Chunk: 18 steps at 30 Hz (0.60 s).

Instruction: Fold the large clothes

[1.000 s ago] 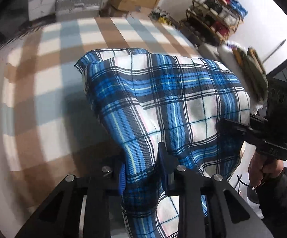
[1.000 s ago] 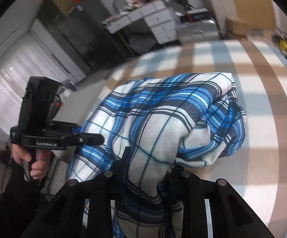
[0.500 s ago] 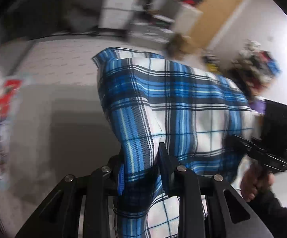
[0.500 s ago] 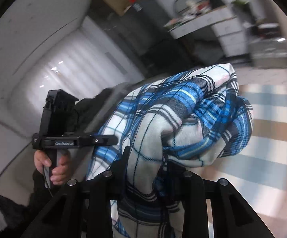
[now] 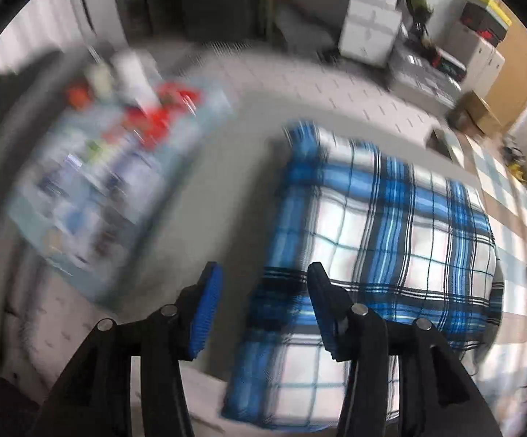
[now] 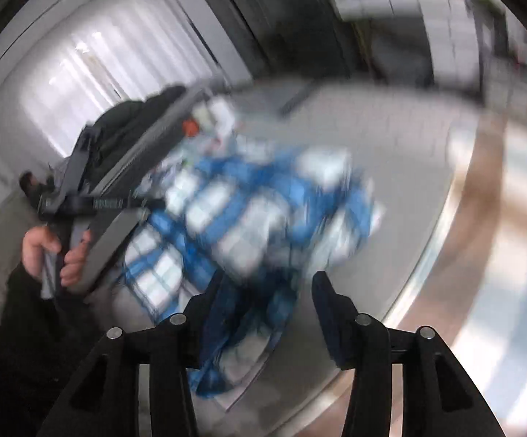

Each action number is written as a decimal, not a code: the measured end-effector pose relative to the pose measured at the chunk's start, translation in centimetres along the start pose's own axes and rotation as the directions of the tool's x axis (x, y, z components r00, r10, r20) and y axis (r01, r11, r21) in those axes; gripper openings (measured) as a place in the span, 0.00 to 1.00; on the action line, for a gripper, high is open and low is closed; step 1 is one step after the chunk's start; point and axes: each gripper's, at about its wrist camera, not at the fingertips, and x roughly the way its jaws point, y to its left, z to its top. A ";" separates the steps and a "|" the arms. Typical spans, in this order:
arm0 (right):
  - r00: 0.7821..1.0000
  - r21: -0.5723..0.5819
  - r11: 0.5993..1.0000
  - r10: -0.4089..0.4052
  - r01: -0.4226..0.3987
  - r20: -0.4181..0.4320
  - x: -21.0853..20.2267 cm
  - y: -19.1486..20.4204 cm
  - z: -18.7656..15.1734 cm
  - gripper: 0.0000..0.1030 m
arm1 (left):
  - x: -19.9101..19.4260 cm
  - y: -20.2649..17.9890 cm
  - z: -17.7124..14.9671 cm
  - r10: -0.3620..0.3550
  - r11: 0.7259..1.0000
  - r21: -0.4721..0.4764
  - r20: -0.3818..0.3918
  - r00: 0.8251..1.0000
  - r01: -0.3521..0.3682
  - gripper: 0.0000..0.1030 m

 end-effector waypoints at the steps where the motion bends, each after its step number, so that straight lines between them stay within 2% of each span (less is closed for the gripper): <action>1: 1.000 -0.042 0.999 -0.015 0.016 0.010 0.6 0.0 1.6 0.58 | -0.6 -0.2 -0.3 -0.009 1.000 0.019 0.022 1.000 0.008 0.61; 3: 0.998 -0.165 0.985 -0.052 0.056 0.026 2.1 2.3 4.5 0.58 | -1.2 -2.0 -1.5 -0.074 0.994 0.086 0.062 0.995 0.068 0.70; 4: 0.997 -0.189 0.979 -0.075 0.078 0.019 3.4 2.7 5.9 0.57 | -1.1 -3.1 -2.1 -0.088 0.989 0.123 0.068 0.994 0.080 0.70; 6: 0.993 -0.217 0.971 -0.110 0.098 -0.046 7.1 3.1 7.4 0.54 | 1.3 -4.9 -3.7 -0.045 0.975 0.221 0.046 0.998 0.034 0.70; 8: 0.968 -0.247 0.957 -0.196 0.154 -0.157 12.1 1.6 7.0 0.53 | 4.6 -5.4 -4.7 -0.017 0.969 0.245 -0.029 0.999 0.024 0.70; 9: 0.942 -0.274 0.945 -0.242 0.176 -0.231 13.9 0.5 5.8 0.51 | 6.5 -5.3 -5.3 -0.016 0.972 0.233 -0.061 0.998 0.030 0.70; 10: 0.926 -0.290 0.941 -0.258 0.176 -0.274 16.0 -0.2 4.8 0.49 | 7.3 -5.4 -5.7 -0.016 0.973 0.231 -0.047 0.999 0.027 0.72; 11: 0.942 -0.296 0.941 -0.239 0.164 -0.237 15.7 -0.9 4.1 0.49 | 7.4 -5.5 -5.9 -0.021 0.970 0.243 -0.007 1.000 0.022 0.76; 12: 0.944 -0.296 0.942 -0.230 0.156 -0.236 15.8 -1.2 4.1 0.49 | 7.7 -5.4 -5.7 -0.021 0.968 0.250 -0.004 1.000 0.022 0.77; 14: 0.947 -0.278 0.950 -0.213 0.143 -0.239 15.3 -2.0 3.9 0.49 | 8.2 -4.9 -4.8 -0.054 0.970 0.237 -0.026 0.998 0.059 0.80; 16: 0.949 -0.288 0.947 -0.211 0.140 -0.233 14.9 -2.7 3.8 0.49 | 8.0 -5.9 -4.6 -0.058 0.960 0.271 -0.039 0.998 0.066 0.86; 18: 0.947 -0.273 0.950 -0.216 0.148 -0.239 15.0 -3.5 4.3 0.49 | 8.7 -6.1 -3.0 -0.073 0.956 0.280 -0.060 0.996 0.087 0.92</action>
